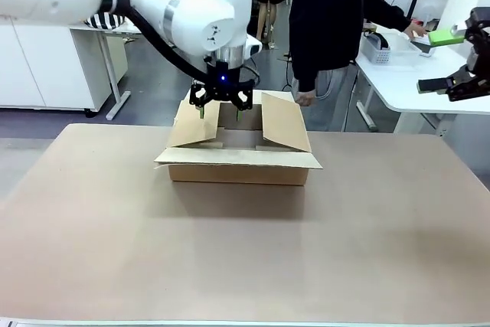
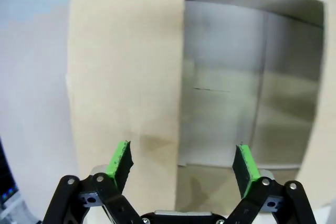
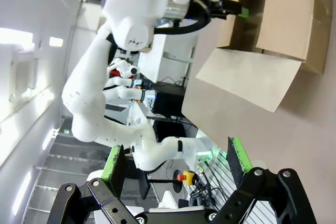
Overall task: Pack the gift set into the box.
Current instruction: Place both hands on the side flaps of the Package Box and spread them outward.
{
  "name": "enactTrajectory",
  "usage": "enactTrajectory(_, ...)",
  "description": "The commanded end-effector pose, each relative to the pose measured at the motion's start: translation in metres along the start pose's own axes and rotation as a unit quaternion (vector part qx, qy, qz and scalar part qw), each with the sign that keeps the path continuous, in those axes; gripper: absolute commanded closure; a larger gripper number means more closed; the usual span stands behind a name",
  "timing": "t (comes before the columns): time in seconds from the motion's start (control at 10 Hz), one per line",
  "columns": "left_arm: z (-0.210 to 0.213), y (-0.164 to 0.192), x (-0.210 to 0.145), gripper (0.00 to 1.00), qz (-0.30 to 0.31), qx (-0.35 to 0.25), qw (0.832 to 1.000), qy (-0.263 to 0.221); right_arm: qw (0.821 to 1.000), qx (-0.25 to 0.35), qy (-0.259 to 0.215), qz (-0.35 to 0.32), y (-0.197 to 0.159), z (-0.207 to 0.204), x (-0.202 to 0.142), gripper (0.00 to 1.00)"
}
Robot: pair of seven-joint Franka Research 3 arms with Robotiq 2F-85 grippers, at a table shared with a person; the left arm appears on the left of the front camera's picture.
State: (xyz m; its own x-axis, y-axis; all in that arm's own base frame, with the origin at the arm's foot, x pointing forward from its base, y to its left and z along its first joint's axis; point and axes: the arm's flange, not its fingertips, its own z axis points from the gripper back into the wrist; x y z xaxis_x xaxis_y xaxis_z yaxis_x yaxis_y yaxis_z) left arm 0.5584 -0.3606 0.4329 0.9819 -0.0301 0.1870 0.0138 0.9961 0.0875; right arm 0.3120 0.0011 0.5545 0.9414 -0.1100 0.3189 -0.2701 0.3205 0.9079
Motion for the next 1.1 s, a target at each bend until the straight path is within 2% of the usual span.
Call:
enactTrajectory(0.0,-0.003,-0.005,0.018,0.0,0.006,0.061,0.998,0.011,1.0,0.013,-0.005,0.014,-0.001,-0.002,0.002,0.0)
enactTrajectory(0.3,-0.025,-0.009,0.021,0.0,-0.018,0.116,0.992,0.034,1.0,0.013,-0.005,0.014,-0.001,-0.002,0.002,0.0)
enactTrajectory(0.6,-0.02,-0.006,0.02,0.0,-0.004,0.199,0.98,-0.001,1.0,0.013,-0.005,0.014,-0.001,-0.002,0.002,0.0)
enactTrajectory(1.0,-0.005,0.01,0.02,0.0,0.014,0.224,0.974,0.0,1.0,0.013,-0.005,0.014,-0.001,-0.002,0.002,0.0)
